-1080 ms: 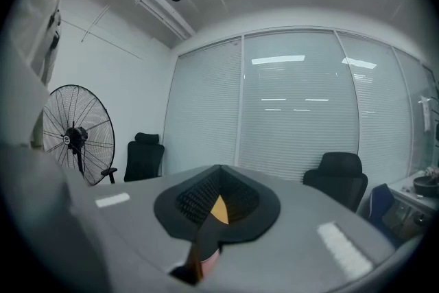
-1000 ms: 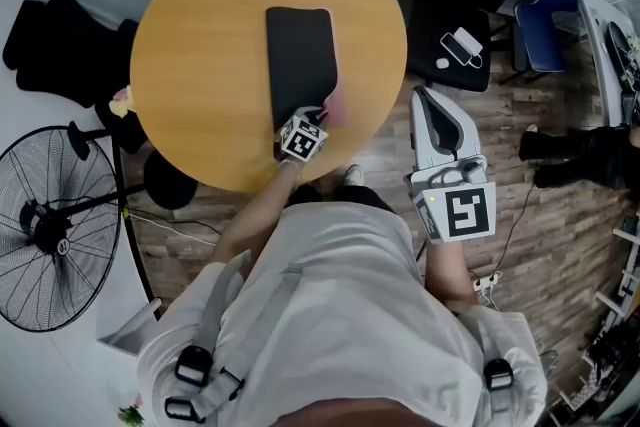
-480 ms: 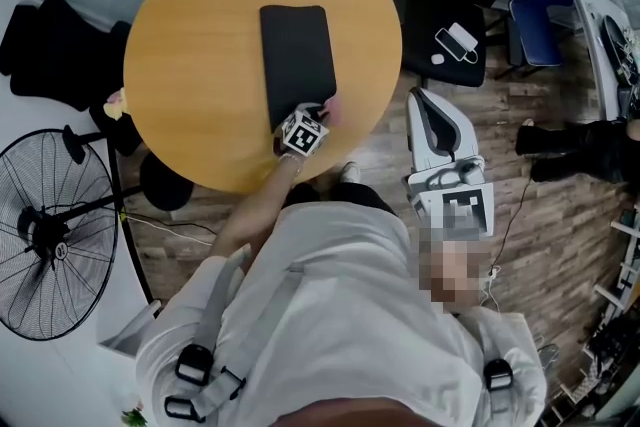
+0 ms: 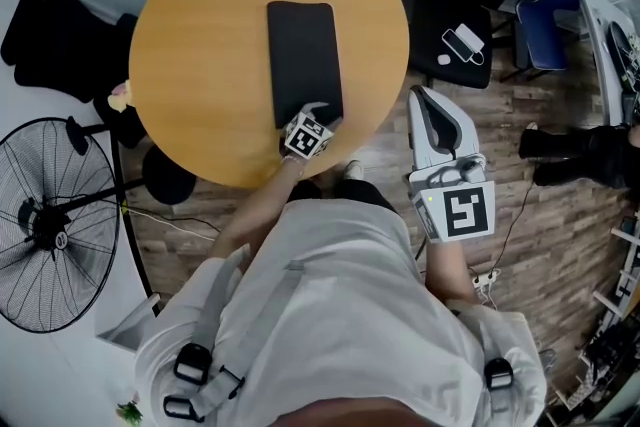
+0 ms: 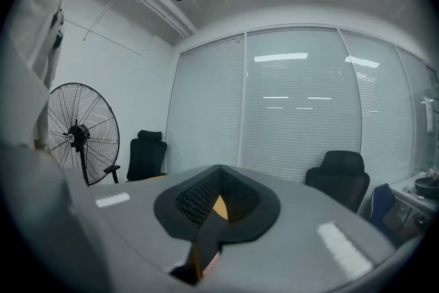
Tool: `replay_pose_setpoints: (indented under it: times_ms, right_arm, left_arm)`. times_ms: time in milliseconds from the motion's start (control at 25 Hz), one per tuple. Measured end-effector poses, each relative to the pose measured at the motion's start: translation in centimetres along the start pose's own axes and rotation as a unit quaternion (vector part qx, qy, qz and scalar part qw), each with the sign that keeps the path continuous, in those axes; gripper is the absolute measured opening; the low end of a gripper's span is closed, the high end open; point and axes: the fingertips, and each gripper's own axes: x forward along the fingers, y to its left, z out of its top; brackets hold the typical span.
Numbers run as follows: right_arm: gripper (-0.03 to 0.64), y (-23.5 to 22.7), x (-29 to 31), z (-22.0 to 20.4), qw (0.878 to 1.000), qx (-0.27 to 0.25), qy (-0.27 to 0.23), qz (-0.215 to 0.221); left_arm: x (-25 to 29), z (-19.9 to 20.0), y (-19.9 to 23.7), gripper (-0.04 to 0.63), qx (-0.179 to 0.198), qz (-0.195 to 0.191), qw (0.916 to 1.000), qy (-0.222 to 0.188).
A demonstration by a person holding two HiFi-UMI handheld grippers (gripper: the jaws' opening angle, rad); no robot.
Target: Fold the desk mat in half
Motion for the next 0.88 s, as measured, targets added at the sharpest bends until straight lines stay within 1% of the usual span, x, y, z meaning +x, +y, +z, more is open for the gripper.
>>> replay_pose_setpoints:
  times_ms: [80, 160, 360, 480, 680, 880]
  right_arm:
    - [0.005, 0.3, 0.1, -0.2, 1.000, 0.001, 0.002, 0.003]
    - [0.005, 0.7, 0.3, -0.2, 1.000, 0.003, 0.003, 0.007]
    - [0.005, 1.7, 0.9, 0.1, 1.000, 0.003, 0.000, 0.017]
    - [0.005, 2.1, 1.4, 0.1, 1.000, 0.003, 0.000, 0.021]
    - [0.005, 3.1, 2.3, 0.3, 1.000, 0.002, -0.002, 0.031]
    - [0.005, 3.8, 2.9, 0.4, 0.999, 0.001, -0.003, 0.039]
  left_arm:
    - [-0.5, 0.1, -0.4, 0.160, -0.009, -0.007, 0.9999, -0.011]
    - [-1.2, 0.7, -0.3, 0.152, -0.019, -0.003, 0.9994, -0.029]
    - [-4.6, 3.2, 0.9, 0.144, -0.039, 0.019, 0.9960, -0.078]
    - [-6.7, 4.8, 2.1, 0.136, -0.043, 0.037, 0.9927, -0.107]
    - [-11.2, 7.4, 4.3, 0.126, -0.056, 0.077, 0.9827, -0.159]
    - [-16.4, 11.1, 4.7, 0.124, -0.049, 0.101, 0.9701, -0.216]
